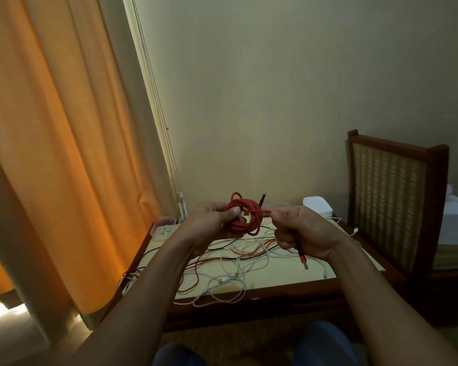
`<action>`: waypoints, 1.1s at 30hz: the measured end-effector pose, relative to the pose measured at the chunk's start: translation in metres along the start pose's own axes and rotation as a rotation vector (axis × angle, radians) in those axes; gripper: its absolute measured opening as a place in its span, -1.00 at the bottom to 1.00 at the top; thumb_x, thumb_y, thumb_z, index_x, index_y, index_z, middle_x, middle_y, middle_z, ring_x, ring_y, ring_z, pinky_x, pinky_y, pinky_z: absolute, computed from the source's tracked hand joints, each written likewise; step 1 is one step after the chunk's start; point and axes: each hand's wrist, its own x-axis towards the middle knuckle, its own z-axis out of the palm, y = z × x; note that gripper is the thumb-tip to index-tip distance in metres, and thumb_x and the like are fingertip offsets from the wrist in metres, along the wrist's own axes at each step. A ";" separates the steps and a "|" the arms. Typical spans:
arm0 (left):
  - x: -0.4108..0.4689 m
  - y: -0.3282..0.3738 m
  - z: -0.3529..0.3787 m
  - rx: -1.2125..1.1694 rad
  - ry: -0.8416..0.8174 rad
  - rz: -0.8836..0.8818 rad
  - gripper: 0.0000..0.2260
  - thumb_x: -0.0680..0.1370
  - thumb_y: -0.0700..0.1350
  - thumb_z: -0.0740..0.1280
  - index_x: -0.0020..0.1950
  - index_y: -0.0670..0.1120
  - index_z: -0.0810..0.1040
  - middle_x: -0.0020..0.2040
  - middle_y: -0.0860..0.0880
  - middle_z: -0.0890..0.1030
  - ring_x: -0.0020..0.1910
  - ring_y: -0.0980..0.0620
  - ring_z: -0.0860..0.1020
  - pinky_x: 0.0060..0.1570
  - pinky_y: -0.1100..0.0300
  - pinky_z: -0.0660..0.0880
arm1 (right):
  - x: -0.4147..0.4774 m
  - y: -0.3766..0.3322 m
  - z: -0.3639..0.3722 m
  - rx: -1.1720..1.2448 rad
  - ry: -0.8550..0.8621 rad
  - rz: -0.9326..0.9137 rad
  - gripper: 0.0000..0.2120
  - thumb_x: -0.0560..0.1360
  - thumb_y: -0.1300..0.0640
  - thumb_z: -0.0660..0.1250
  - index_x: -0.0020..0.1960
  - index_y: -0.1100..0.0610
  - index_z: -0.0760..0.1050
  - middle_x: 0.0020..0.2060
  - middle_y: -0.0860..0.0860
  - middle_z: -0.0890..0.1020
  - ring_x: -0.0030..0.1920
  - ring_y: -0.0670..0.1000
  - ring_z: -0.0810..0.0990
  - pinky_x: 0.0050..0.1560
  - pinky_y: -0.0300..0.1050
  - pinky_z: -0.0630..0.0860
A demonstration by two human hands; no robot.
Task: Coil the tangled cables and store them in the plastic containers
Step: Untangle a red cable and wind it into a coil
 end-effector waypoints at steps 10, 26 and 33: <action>-0.001 -0.006 -0.019 -0.038 0.017 -0.018 -0.78 0.66 -0.11 0.32 0.21 -0.18 0.67 0.06 -0.11 0.74 0.08 0.00 0.66 0.06 0.08 0.50 | 0.010 0.010 -0.014 -1.342 0.330 -0.207 -0.81 0.62 0.06 0.34 0.14 0.03 0.69 -0.12 0.02 0.58 -0.03 0.03 0.52 -0.05 -0.07 0.43; -0.015 0.001 0.023 -0.499 0.027 -0.061 -0.88 0.62 -0.27 0.35 0.05 -0.29 0.66 -0.02 -0.20 0.72 0.04 -0.08 0.68 -0.06 0.15 0.69 | 0.006 0.018 0.040 0.613 0.552 -0.205 -0.75 0.53 0.25 0.36 0.13 0.40 0.57 -0.07 0.22 0.69 -0.10 0.05 0.72 -0.04 -0.12 0.68; -0.019 -0.002 0.028 -0.598 0.024 -0.095 -0.89 0.59 -0.27 0.38 0.04 -0.28 0.66 -0.06 -0.21 0.73 0.08 -0.12 0.67 -0.11 0.10 0.70 | 0.009 0.014 0.036 0.603 0.527 -0.193 -0.79 0.58 0.24 0.32 0.13 0.37 0.56 -0.08 0.19 0.69 -0.10 0.03 0.70 -0.09 -0.15 0.65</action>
